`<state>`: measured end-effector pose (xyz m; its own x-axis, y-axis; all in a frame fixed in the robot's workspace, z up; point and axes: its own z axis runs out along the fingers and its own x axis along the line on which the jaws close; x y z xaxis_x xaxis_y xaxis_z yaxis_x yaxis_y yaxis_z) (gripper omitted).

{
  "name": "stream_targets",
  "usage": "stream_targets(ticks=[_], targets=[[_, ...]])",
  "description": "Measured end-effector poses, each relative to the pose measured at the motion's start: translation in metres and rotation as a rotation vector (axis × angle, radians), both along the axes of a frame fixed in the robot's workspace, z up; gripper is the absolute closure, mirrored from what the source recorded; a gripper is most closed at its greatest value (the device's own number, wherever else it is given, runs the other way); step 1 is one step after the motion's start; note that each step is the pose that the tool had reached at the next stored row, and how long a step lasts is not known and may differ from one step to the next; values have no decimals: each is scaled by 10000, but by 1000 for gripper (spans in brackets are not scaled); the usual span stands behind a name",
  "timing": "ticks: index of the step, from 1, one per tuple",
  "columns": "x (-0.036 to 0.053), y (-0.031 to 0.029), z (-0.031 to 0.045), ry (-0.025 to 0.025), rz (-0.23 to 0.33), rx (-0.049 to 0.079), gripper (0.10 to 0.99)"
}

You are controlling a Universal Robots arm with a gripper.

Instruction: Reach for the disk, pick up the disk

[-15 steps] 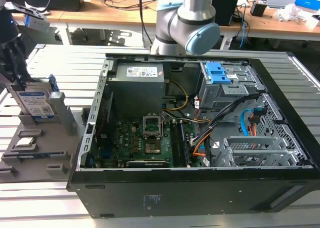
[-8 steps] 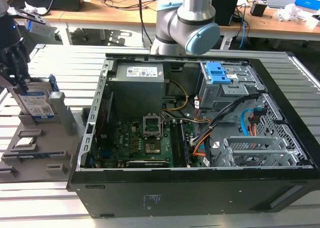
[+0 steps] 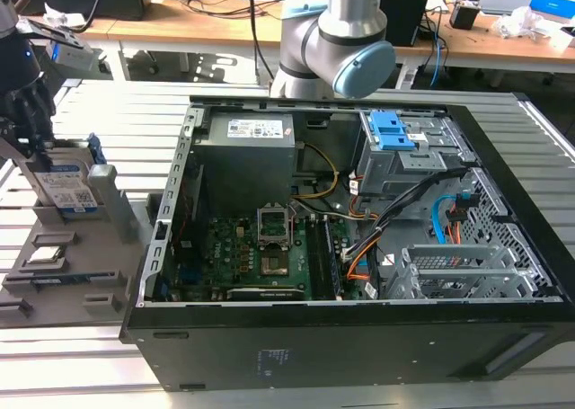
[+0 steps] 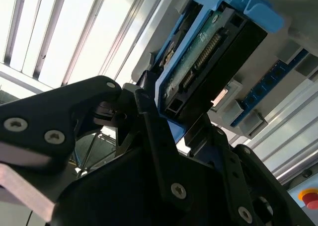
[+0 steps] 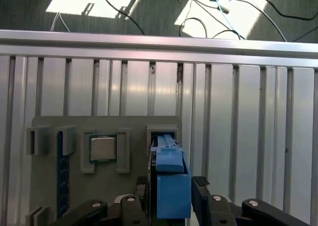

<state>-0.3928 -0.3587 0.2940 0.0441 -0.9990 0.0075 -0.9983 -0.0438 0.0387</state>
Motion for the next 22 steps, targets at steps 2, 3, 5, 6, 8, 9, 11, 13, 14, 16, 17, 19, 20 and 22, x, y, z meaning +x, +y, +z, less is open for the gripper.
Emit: stream_targets(ticks=[2,3,5,6,8,9,11,13,14,16,17,19,20,22], targets=[[-39,-1,-23,-1,2,0,604],[-44,-1,-30,-3,4,0,604],[-49,-1,-36,-3,3,1,604],[-51,-1,-37,0,2,-1,604],[-51,-1,-38,0,3,-1,604],[-51,-1,-38,-1,3,0,604],[-51,-1,-38,-1,3,-1,604],[-51,-1,-39,-1,3,-1,604],[-51,-1,-40,0,3,-1,624],[-51,-1,-41,-1,3,-1,722],[-51,-1,-41,-1,3,-1,722],[-51,-1,-42,-1,2,-1,722],[-51,-1,-42,0,3,-1,722],[-51,-1,-43,-1,3,-1,722]])
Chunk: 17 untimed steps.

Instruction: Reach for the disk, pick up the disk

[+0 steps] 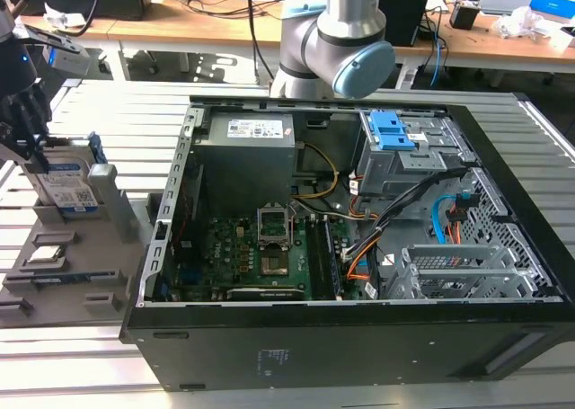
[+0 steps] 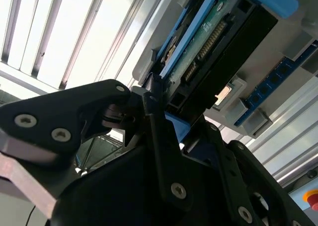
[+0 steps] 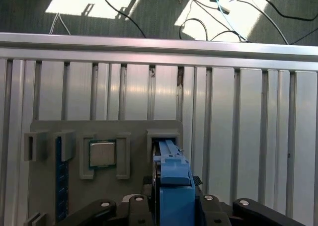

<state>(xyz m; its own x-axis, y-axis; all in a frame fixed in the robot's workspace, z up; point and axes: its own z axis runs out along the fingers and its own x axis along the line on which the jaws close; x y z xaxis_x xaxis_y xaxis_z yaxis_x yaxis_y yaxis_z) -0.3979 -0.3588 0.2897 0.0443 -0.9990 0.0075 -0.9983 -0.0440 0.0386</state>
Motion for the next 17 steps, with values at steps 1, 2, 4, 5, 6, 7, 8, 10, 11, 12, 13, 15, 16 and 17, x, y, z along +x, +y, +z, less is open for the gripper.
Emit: stream_targets(ticks=[1,2,4,5,6,7,8,10,11,12,13,15,16,17], targets=[[0,0,0,0,0,0,722],[0,0,-1,0,0,0,722],[0,0,-1,0,0,0,722],[0,0,-1,1,0,0,722],[0,0,-1,1,0,0,722],[0,0,-2,0,0,0,722],[0,0,-2,0,0,0,722],[0,0,-3,1,0,0,722],[0,0,-3,0,0,0,722],[0,0,-3,0,0,-2,722],[0,0,-3,0,0,-4,722],[0,0,-1,-3,0,-4,722],[1,0,4,-3,1,-4,722],[0,0,10,-1,0,-4,722]])
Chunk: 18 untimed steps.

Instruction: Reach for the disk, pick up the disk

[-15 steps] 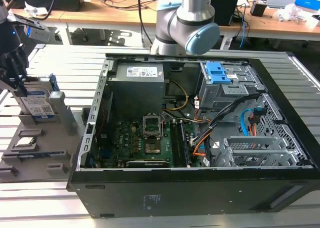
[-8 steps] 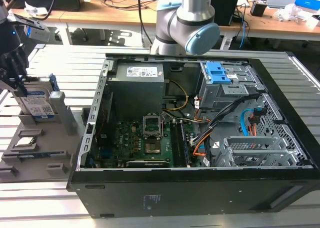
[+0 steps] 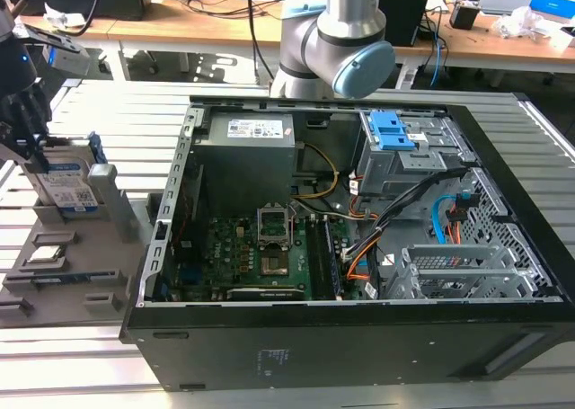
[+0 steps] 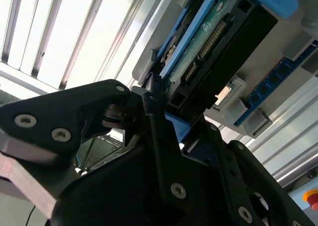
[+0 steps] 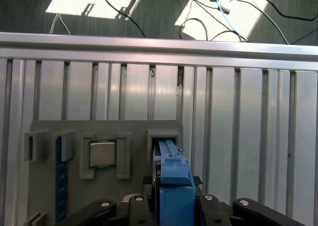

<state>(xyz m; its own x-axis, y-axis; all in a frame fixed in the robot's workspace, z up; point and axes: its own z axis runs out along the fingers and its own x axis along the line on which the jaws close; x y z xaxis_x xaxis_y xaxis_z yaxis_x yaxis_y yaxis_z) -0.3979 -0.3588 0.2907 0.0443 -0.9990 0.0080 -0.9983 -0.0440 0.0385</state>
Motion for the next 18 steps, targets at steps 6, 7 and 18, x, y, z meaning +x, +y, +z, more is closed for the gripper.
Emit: stream_targets(ticks=[6,7,18], targets=[[1,0,89,1,0,-6,722],[1,0,106,1,0,-6,722],[11,0,298,4,0,-14,722]])
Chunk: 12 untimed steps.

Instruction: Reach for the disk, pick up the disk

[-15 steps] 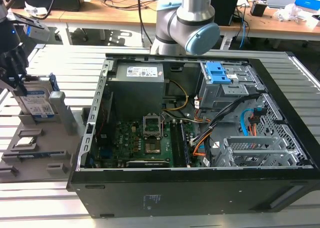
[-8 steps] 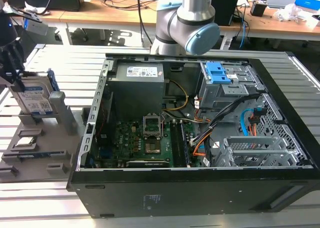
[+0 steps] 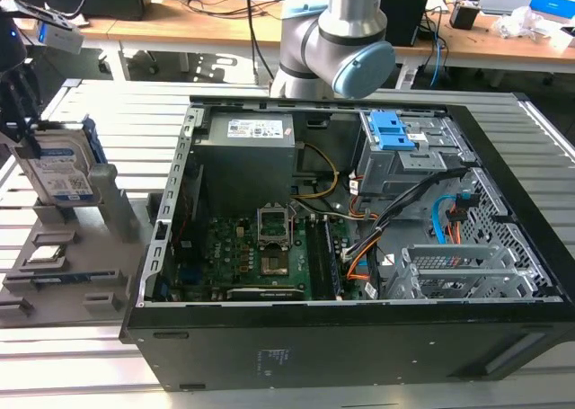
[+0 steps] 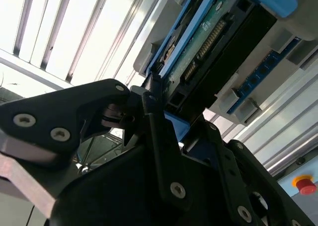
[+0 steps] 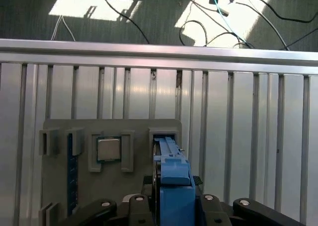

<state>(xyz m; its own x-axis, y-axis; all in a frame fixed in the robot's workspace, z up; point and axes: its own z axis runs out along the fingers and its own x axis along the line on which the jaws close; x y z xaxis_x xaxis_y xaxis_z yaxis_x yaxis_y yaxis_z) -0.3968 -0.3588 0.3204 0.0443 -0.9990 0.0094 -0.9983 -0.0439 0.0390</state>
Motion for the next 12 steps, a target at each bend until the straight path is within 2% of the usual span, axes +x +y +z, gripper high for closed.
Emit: stream_targets(ticks=[6,12], targets=[[11,0,183,6,0,0,722],[17,0,300,10,0,-1,722]])
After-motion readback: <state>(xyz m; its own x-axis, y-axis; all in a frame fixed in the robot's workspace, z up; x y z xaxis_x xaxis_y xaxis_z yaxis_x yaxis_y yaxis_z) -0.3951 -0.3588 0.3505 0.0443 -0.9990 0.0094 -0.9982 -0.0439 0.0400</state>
